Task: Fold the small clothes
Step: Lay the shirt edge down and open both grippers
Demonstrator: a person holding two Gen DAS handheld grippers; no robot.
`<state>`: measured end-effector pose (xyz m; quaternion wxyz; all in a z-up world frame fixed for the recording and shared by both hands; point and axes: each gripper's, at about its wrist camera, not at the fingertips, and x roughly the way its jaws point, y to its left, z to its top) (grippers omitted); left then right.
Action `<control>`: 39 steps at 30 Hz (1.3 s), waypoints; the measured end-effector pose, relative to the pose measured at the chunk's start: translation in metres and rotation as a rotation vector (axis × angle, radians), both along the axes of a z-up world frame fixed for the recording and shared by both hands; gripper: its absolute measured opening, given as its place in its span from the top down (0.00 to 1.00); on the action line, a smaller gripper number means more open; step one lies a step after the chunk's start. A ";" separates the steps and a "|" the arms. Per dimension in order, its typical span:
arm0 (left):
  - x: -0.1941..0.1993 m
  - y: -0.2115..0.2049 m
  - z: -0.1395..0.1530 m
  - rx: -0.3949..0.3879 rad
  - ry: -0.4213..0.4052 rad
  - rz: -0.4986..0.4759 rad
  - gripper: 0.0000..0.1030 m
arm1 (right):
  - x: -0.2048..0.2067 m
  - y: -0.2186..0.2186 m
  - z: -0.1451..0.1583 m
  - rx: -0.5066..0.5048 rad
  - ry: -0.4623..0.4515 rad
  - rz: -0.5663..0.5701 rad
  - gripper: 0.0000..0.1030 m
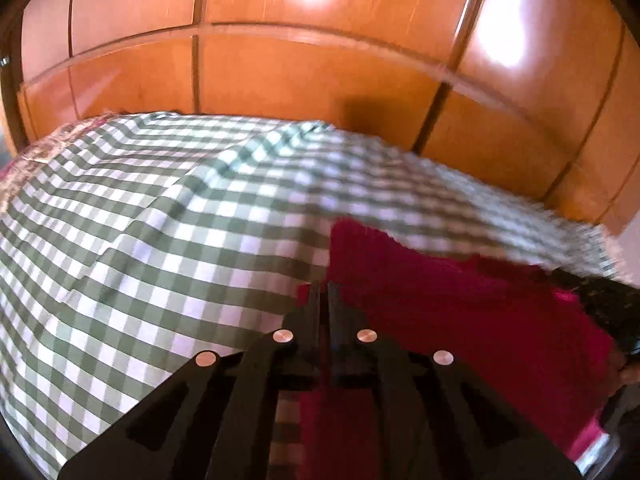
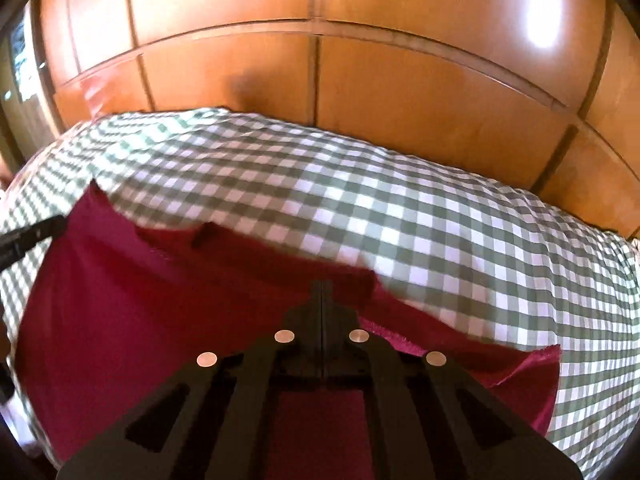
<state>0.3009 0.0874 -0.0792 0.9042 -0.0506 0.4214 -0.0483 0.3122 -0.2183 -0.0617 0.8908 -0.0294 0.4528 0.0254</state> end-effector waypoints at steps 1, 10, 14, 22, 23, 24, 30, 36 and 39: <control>0.006 -0.001 -0.008 0.032 0.023 0.015 1.00 | 0.005 -0.002 -0.009 -0.001 0.021 -0.018 1.00; -0.004 -0.003 -0.011 0.137 0.063 0.086 0.87 | 0.008 -0.014 -0.033 0.054 0.049 -0.090 1.00; -0.035 -0.014 0.018 0.140 -0.030 0.052 0.59 | -0.017 -0.032 -0.006 0.138 -0.002 -0.137 0.56; -0.082 -0.042 0.028 0.092 -0.052 -0.045 0.54 | -0.098 -0.108 0.011 0.162 -0.040 -0.302 0.35; -0.087 -0.047 0.028 0.091 -0.053 -0.056 0.54 | -0.110 -0.122 0.006 0.177 -0.031 -0.333 0.35; -0.092 -0.051 0.028 0.092 -0.054 -0.068 0.53 | -0.118 -0.129 0.003 0.182 -0.021 -0.356 0.35; -0.114 -0.068 0.028 0.080 -0.046 -0.109 0.53 | -0.168 -0.165 -0.023 0.372 0.022 -0.415 0.30; -0.127 -0.079 0.021 0.093 -0.032 -0.146 0.51 | -0.188 -0.153 -0.042 0.595 0.054 -0.342 0.30; -0.133 -0.082 0.014 0.097 -0.013 -0.162 0.51 | -0.197 -0.143 -0.044 0.647 0.058 -0.313 0.30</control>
